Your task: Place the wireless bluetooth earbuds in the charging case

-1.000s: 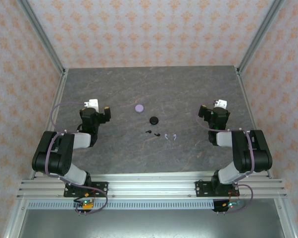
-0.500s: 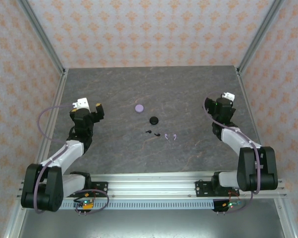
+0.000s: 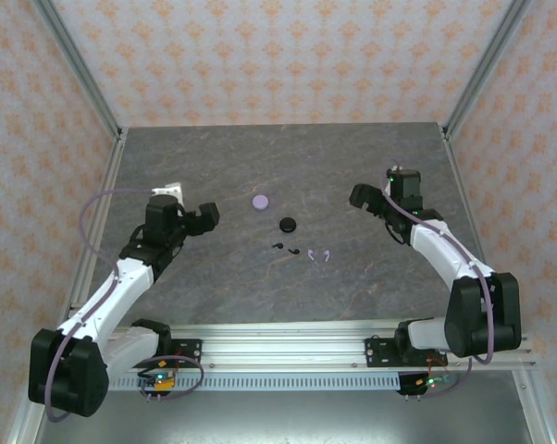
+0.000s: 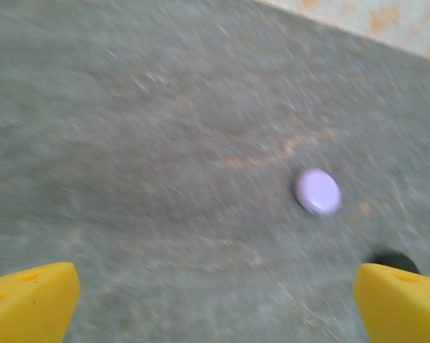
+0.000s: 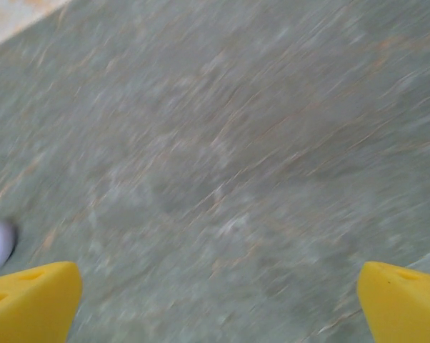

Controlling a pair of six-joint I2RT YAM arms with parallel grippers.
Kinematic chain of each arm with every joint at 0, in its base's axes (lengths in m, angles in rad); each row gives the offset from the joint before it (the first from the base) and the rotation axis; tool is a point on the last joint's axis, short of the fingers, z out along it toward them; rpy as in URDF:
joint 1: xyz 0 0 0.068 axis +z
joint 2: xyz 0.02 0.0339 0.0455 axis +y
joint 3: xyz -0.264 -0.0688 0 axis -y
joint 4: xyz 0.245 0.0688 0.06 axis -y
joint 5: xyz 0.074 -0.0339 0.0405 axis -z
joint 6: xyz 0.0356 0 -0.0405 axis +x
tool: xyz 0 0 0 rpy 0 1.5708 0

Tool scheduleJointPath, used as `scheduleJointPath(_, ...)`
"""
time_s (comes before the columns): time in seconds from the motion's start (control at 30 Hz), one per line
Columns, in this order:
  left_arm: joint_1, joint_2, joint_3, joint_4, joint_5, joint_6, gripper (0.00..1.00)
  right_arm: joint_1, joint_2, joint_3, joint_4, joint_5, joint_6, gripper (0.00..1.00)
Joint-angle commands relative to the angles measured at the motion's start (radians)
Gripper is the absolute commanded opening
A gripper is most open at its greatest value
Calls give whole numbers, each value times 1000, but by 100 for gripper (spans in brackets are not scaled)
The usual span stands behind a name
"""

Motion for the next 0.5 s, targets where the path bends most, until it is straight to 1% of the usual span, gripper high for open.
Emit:
scheduleJointPath(0.0,-60,62,44,-66,134,-69,95,38,36,35,-79,-155,14,99)
scheduleJointPath(0.07,-91,119,51,-34,164,-108,91,69,79,60,-89,-205,17,93)
scheduleJointPath(0.17,-141,204,90,-4,177,-127,87,124,151,106,-109,-244,21,79)
scheduleJointPath(0.2,-160,240,115,-10,174,-129,85,148,181,127,-119,-250,21,74)
scheduleJointPath(0.3,-204,340,187,-21,171,-133,78,204,236,164,-121,-244,30,67)
scheduleJointPath(0.33,-214,370,204,-18,169,-138,76,220,253,176,-120,-244,34,62)
scheduleJointPath(0.37,-219,397,218,-10,172,-143,73,234,273,190,-121,-259,34,54)
scheduleJointPath(0.43,-225,446,243,6,178,-156,64,252,308,214,-126,-266,46,46)
scheduleJointPath(0.47,-229,468,257,14,182,-161,62,261,322,223,-125,-266,52,42)
